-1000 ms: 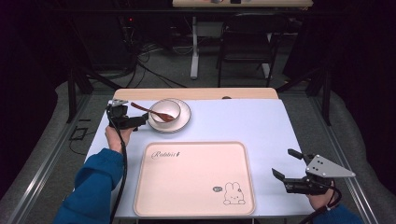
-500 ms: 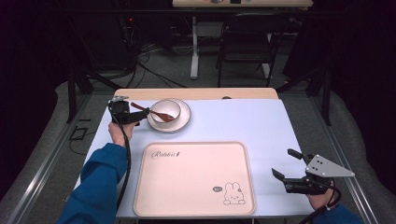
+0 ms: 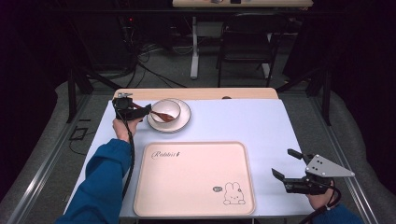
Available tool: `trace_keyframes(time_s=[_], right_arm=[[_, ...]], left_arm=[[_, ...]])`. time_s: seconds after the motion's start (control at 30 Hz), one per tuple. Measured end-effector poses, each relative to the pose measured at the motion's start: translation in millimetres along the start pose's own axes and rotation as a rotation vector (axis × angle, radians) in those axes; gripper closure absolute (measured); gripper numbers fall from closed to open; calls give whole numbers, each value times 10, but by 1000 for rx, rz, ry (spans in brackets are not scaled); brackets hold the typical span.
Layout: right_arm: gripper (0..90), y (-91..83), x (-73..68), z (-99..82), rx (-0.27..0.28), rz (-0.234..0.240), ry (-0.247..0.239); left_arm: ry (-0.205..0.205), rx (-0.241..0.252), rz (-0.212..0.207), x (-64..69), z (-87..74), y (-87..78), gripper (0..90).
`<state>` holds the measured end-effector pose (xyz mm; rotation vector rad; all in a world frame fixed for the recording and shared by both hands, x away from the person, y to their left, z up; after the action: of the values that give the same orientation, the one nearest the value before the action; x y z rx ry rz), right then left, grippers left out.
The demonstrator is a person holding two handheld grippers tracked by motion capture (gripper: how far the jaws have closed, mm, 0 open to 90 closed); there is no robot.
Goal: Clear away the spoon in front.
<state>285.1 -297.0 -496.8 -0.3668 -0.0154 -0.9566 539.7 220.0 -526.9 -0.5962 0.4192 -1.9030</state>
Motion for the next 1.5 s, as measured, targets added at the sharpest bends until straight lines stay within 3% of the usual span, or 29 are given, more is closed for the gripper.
trace_keyframes(time_s=[0.23,0.37,0.6,0.83,0.93,1.0,1.23,1.37,1.5], right_arm=[[141,2,-3,-2,-2,1,-2],[141,3,-3,-2,-3,0,-2],[141,3,-4,-2,-3,1,-3],[141,3,-4,-3,-5,1,-4],[141,3,-3,-3,-5,0,-3],[141,2,-3,-3,-5,0,-3],[141,1,-3,-3,-6,1,-3],[141,3,-2,-3,-7,1,-3],[141,5,-6,-3,-8,1,-3]], left_arm=[[-1,-6,12,-31,-39,80,281],[-20,7,1,-46,-56,108,317],[-18,1,-1,-45,-67,127,393],[-34,56,-21,25,-61,89,477],[-33,63,-29,44,-62,81,480],[-37,61,-27,57,-65,79,407],[-66,84,-17,54,-120,27,344],[-76,103,-20,55,-160,-33,347],[-83,122,-25,42,-166,-59,433]])
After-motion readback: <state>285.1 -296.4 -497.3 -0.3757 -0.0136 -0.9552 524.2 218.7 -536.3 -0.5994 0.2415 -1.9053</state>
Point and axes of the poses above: each handheld gripper's, and its own axes: y roughly forward along the jaws, z roughly out of its top, x roughly to its right, the point moved 5 cm from there along y, roughly forward along the jaws, and after that the axes turned 6 degrees about -z, right-handed, at the moved point
